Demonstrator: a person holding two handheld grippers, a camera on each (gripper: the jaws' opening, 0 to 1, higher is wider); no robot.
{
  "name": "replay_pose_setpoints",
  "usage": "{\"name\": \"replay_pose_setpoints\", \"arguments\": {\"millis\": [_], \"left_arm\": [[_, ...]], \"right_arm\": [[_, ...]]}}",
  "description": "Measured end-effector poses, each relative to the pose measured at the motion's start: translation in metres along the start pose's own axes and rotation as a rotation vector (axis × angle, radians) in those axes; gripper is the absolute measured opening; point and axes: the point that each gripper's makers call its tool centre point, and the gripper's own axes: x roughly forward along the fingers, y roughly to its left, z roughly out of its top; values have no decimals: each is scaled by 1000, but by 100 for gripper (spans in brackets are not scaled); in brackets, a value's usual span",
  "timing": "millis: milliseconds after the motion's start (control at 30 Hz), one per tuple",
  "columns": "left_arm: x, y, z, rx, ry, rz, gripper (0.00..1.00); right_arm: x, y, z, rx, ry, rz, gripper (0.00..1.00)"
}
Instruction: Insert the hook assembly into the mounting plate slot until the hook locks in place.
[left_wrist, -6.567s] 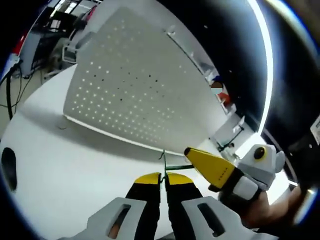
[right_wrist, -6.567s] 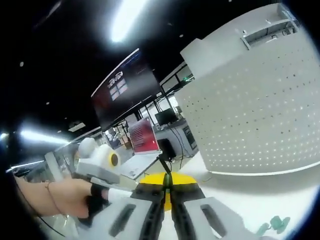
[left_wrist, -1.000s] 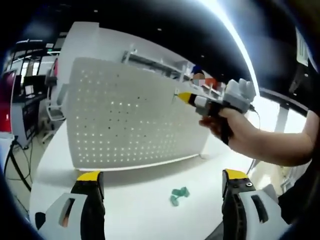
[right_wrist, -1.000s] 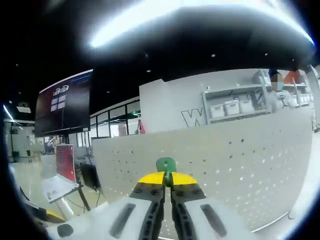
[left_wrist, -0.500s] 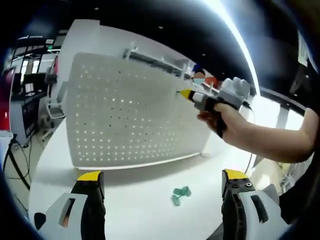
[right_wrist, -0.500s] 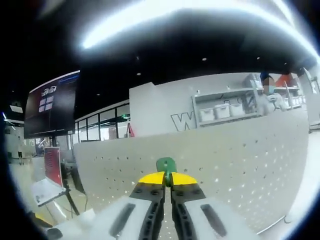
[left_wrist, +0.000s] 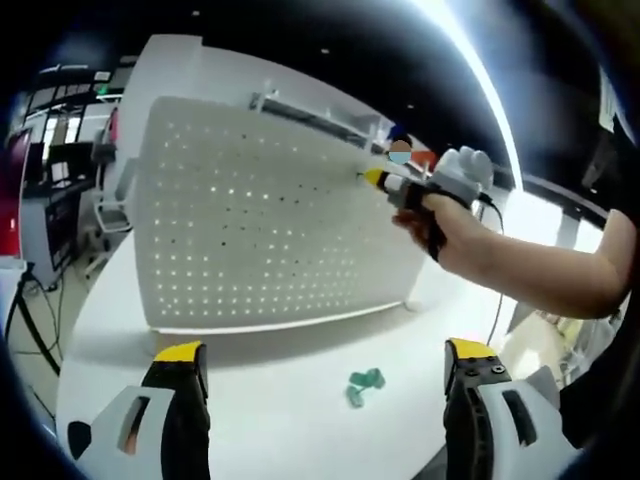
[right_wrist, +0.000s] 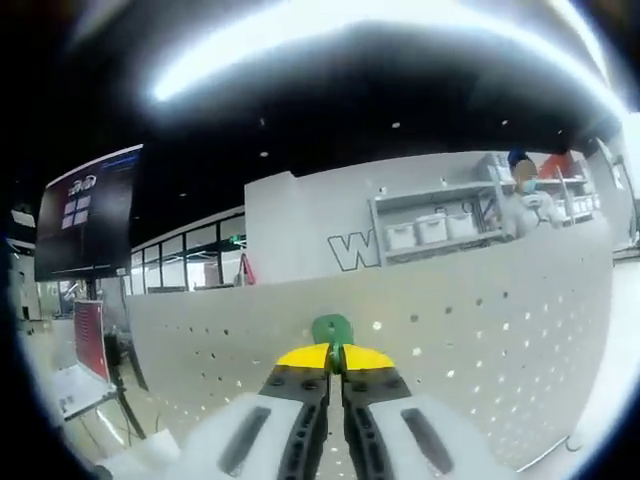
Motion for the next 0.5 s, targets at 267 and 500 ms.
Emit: {"name": "replay_pose_setpoints", "arguments": {"millis": [267, 500], "left_arm": [[0, 3, 2, -1, 0, 7, 99], [1, 5, 5, 0, -1, 8, 99]], "right_arm": [[3, -2, -1, -1, -4, -14, 0], [5, -2, -2, 2, -6, -33, 0]]}}
